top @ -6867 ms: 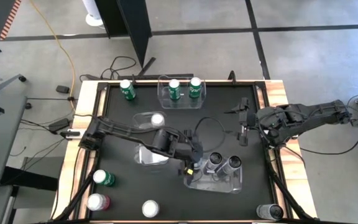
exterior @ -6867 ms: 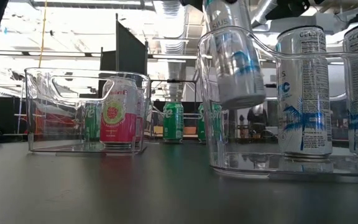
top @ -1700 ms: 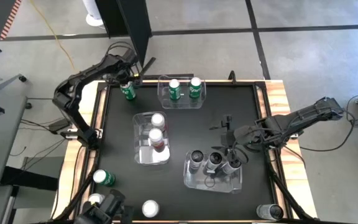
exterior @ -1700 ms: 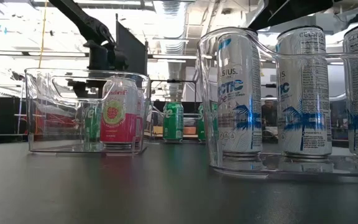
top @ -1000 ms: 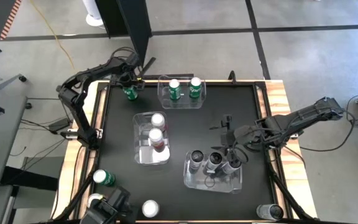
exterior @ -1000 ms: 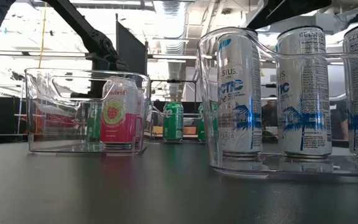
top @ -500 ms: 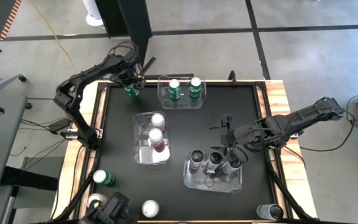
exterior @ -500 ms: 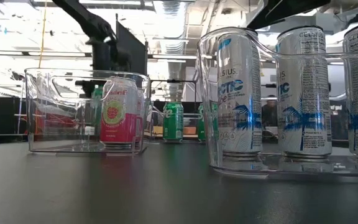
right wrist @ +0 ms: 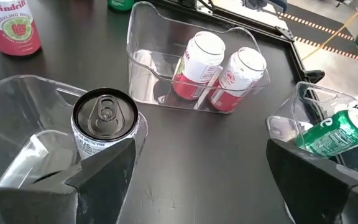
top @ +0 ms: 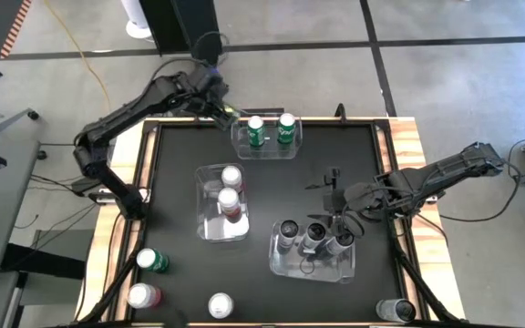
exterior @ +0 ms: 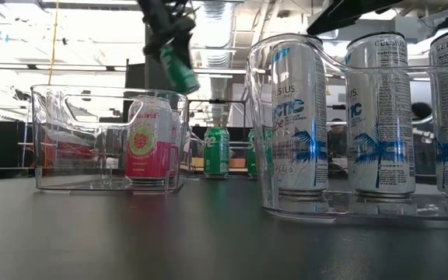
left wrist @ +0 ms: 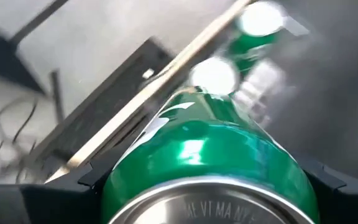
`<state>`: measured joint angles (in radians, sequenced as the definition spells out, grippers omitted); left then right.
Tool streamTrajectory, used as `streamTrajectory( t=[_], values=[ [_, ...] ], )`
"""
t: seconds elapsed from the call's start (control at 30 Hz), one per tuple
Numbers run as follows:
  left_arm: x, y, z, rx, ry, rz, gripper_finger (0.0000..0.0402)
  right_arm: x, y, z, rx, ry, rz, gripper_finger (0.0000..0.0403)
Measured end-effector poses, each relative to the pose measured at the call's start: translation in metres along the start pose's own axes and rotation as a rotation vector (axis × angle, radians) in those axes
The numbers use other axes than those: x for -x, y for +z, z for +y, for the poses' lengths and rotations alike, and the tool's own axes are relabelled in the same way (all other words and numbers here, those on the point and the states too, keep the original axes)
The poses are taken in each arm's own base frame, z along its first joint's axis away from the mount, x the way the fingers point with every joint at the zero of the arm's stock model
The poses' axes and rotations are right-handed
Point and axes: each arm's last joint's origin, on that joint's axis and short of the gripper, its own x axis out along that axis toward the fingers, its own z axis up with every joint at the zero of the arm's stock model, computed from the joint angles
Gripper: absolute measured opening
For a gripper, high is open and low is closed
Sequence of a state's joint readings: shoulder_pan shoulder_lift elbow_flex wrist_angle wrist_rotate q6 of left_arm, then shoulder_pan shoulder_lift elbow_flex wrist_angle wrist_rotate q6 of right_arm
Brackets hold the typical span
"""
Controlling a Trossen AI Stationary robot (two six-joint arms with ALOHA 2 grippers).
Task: Sort soda cans
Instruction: Put the green soda can into the top transparent bin
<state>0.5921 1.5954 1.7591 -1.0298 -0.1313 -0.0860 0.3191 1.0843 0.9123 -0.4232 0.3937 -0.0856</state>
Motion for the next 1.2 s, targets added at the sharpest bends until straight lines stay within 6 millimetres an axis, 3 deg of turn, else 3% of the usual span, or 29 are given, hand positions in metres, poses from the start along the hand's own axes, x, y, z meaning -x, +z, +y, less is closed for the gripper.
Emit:
streamTrajectory(
  t=[0.17,0.4,0.7,0.97,1.2],
  values=[
    [-0.001,0.013,-0.04,-0.101,-0.1,-0.04,0.0297,0.0,0.0,0.0,-0.014,-0.001,0.0,0.0379],
    [-0.051,0.028,-0.076,-0.199,-0.129,0.013,0.0297,0.001,-0.001,0.002,-0.024,0.007,0.011,0.0379],
    [-0.107,0.046,-0.091,-0.267,-0.113,0.091,0.0297,0.002,-0.004,0.005,-0.031,0.02,0.042,0.0379],
    [-0.146,0.045,-0.102,-0.316,-0.117,0.167,0.0297,0.002,-0.006,0.005,-0.019,0.02,0.062,0.0379],
    [-0.155,0.043,-0.101,-0.33,-0.111,0.176,0.0297,0.002,-0.007,0.005,-0.016,0.021,0.068,0.0379]
  ],
)
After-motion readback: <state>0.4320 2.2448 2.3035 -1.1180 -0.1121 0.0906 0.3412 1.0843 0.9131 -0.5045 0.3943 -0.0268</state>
